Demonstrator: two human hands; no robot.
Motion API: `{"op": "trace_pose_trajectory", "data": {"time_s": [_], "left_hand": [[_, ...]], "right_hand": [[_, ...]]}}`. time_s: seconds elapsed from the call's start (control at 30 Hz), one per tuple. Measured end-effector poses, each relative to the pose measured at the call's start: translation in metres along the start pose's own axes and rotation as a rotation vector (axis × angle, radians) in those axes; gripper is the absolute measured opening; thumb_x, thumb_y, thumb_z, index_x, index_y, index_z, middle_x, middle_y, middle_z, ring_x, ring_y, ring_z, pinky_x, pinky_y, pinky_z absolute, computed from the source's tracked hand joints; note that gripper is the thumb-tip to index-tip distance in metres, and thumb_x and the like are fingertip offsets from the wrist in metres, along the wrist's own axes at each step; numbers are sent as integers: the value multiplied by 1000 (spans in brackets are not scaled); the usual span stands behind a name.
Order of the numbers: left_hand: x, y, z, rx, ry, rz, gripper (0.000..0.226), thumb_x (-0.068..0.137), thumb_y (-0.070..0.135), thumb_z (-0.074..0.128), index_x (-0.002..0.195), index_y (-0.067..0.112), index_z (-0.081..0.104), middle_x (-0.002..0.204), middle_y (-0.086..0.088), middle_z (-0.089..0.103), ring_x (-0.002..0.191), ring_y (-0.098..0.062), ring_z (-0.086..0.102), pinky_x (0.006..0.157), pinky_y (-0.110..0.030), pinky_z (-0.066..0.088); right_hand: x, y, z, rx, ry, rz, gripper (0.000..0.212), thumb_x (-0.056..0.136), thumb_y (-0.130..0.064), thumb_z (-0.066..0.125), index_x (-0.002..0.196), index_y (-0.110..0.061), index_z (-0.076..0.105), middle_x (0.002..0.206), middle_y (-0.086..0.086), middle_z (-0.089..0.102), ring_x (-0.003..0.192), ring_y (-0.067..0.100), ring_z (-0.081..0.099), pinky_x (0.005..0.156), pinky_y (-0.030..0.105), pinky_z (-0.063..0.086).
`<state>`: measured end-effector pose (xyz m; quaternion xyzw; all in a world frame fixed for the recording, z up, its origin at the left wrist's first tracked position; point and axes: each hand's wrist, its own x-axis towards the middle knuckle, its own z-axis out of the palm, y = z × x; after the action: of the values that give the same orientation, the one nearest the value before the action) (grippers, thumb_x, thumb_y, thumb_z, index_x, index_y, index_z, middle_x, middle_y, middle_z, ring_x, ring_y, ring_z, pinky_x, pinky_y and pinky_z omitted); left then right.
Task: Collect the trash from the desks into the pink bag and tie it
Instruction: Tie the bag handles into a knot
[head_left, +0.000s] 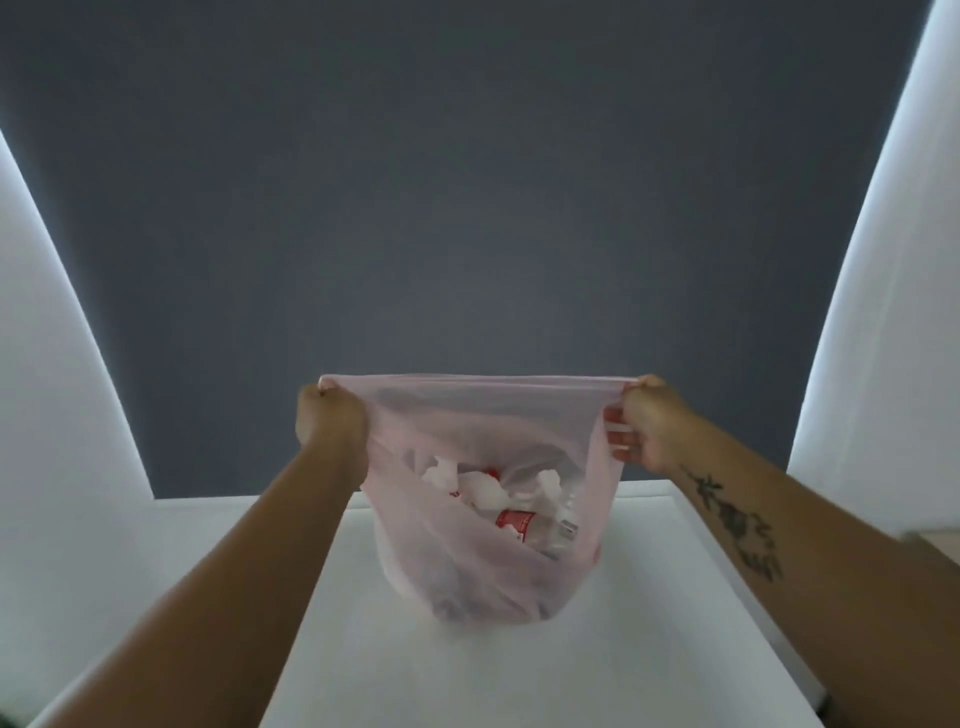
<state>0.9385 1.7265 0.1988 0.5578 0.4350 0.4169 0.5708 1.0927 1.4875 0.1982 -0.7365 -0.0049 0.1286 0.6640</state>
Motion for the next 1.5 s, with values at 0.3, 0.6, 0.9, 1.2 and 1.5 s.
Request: {"op": "trace_pose_trajectory", "data": {"time_s": [0.3, 0.6, 0.9, 1.2, 1.5], "left_hand": [[-11, -20, -52, 921, -380, 721, 73, 74, 6, 80, 136, 13, 43, 123, -18, 56, 109, -37, 58, 88, -40, 46], [-36, -14, -86, 437, -191, 156, 20, 88, -10, 56, 106, -9, 66, 93, -19, 65, 78, -34, 64, 55, -33, 61], [-30, 17, -71, 92, -450, 70, 22, 101, 16, 47, 106, 12, 68, 94, -8, 69, 91, -24, 64, 84, -40, 54], [12, 22, -15, -412, -311, -47, 23, 96, 25, 49, 98, 11, 68, 94, -10, 69, 82, -28, 67, 76, -41, 59], [62, -32, -36, -10, -609, 171, 31, 105, 22, 42, 107, 13, 71, 101, -6, 76, 94, -23, 72, 74, -31, 59]], "right_hand": [[-4, 44, -59, -146, -140, -288, 27, 85, -19, 71, 98, 1, 58, 81, 12, 59, 70, 20, 60, 73, 36, 59], [10, 45, -117, -959, -420, -481, 9, 93, -15, 60, 85, -17, 62, 64, 3, 62, 54, 11, 57, 51, 19, 41], [16, 34, -69, 372, -165, -176, 22, 93, -10, 44, 85, -18, 63, 79, 0, 64, 75, 15, 57, 67, 24, 45], [-10, -20, 1, 760, -226, -67, 24, 87, -35, 38, 76, -18, 50, 68, 5, 51, 65, 23, 54, 71, 34, 48], [13, 16, -4, 299, -27, -254, 29, 99, -32, 49, 115, -16, 67, 105, 11, 66, 92, 27, 65, 87, 48, 55]]}}
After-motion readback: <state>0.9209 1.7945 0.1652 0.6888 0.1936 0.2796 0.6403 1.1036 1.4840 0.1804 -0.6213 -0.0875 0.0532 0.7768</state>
